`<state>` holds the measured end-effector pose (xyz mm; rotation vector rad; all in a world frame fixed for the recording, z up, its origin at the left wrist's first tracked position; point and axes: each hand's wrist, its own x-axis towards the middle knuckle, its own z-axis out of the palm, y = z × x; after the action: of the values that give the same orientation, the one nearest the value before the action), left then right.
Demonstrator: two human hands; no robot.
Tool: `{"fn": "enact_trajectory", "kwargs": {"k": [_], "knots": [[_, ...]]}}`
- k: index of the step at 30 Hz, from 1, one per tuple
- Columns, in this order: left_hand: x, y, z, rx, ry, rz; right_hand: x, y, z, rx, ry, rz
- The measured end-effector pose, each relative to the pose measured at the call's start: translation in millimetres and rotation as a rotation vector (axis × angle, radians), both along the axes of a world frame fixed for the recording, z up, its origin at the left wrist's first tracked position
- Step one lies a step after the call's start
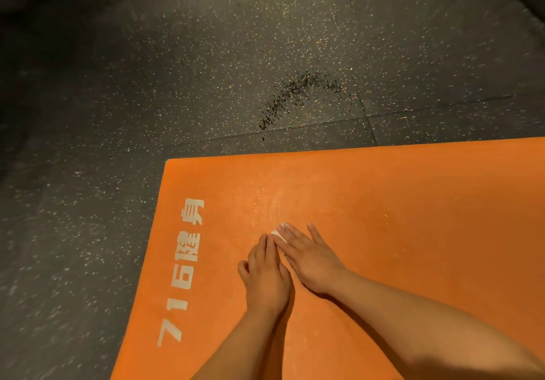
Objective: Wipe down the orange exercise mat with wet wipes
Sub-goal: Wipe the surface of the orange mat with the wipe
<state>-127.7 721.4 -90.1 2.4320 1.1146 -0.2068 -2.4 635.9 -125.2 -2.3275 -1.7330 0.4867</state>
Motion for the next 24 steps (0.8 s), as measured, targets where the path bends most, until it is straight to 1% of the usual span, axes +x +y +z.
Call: {"fn": "enact_trajectory", "kwargs": {"k": [1,4,5,6,9,11,13,16,17,19,22,24], "knots": [[-6,-7,3,-0.002,0.019,-0.013,0,-8,4,-0.03,0.015,-0.049],[-21,-34,12,-0.014,0.045,-0.013,-7,-27,17,-0.155,0.093,-0.303],[-25,-44,16,-0.009,0.044,-0.013,-15,-32,22,-0.17,0.097,-0.347],[-29,-53,21,0.0,0.055,-0.023,-27,-38,26,-0.191,0.104,-0.335],[-40,-74,32,-0.052,0.135,-0.06,-69,-65,39,-0.259,0.137,-0.156],[-50,-85,38,-0.077,0.144,-0.081,-81,-89,43,-0.274,0.132,-0.107],[-59,-90,40,-0.088,0.134,-0.124,-75,-102,45,-0.275,0.124,-0.173],[-69,-87,39,-0.107,0.111,-0.152,-66,-109,49,-0.316,0.161,-0.411],[-72,-86,38,-0.114,0.102,-0.151,-69,-109,49,-0.321,0.174,-0.433],[-74,-87,38,-0.124,0.081,-0.141,-82,-106,47,-0.299,0.19,-0.347],[-69,-81,38,-0.139,0.052,-0.101,-92,-100,41,-0.23,0.195,-0.109],[-63,-71,37,-0.137,0.062,-0.098,-80,-92,36,-0.2,0.177,-0.109]]}}
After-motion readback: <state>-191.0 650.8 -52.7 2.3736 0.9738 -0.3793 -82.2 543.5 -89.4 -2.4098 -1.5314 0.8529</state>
